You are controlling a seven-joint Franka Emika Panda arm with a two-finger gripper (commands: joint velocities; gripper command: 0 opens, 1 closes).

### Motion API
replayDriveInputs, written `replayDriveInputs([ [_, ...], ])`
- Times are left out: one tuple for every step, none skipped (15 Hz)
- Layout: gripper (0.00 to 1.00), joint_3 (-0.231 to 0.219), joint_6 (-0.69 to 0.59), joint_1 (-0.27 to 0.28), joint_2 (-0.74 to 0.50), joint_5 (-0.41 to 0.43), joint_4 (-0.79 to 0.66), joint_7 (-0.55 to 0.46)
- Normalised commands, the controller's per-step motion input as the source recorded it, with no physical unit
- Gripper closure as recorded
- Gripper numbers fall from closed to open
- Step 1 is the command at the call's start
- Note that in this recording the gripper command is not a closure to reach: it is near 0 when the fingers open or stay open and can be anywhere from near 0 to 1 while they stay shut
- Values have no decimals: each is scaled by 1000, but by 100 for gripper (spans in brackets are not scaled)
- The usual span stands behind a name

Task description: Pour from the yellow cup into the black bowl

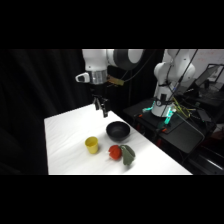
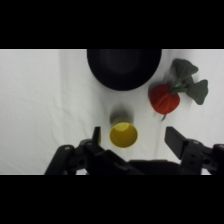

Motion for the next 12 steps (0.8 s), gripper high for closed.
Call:
replayDriveInputs([
  [0, 14, -16, -13, -1, -1, 10, 2],
  [0, 49, 1, 34, 165, -61, 206, 123],
  [0, 72, 3, 67, 274, -100, 348, 169],
  [0, 91, 13, 106, 398, -154, 510, 246],
  [0, 79, -2, 114, 461, -175, 586, 288],
  [0, 60, 12, 102, 502, -163, 637, 219],
  [0, 40, 13, 79, 519, -128, 657, 151],
  [0, 22, 30, 51, 480, -99, 608, 89],
  [0, 6, 61, 28, 439, -83, 535, 49],
  [0, -8, 104, 13, 391, -86, 438, 43],
  [0, -15, 131, 5, 345, -76, 338, 39],
  [0, -14, 192, 2, 303, -64, 224, 25],
])
